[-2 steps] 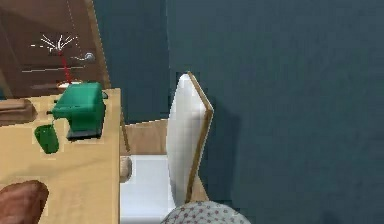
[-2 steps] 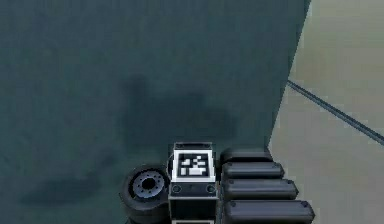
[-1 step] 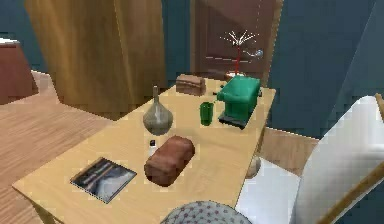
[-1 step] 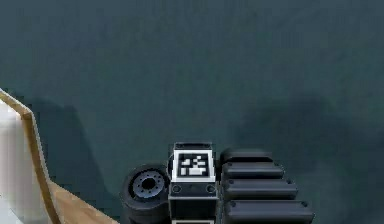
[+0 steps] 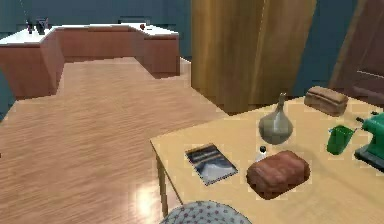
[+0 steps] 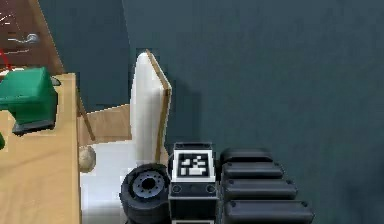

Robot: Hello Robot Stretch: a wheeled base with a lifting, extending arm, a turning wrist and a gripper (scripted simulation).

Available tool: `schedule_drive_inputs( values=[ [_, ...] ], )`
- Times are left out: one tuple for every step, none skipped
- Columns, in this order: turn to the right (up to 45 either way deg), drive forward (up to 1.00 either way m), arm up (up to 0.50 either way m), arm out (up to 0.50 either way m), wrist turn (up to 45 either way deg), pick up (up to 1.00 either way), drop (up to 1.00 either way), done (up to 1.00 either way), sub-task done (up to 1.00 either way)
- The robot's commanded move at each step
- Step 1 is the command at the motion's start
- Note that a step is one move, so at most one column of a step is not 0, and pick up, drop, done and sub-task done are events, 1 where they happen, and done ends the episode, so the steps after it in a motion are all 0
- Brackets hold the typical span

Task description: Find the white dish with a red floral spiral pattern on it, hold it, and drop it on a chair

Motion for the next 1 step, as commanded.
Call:
schedule_drive_inputs(
  values=[
    [45.0, 0.0, 0.0, 0.0, 0.0, 0.0, 0.0, 0.0, 0.0]
  ],
)
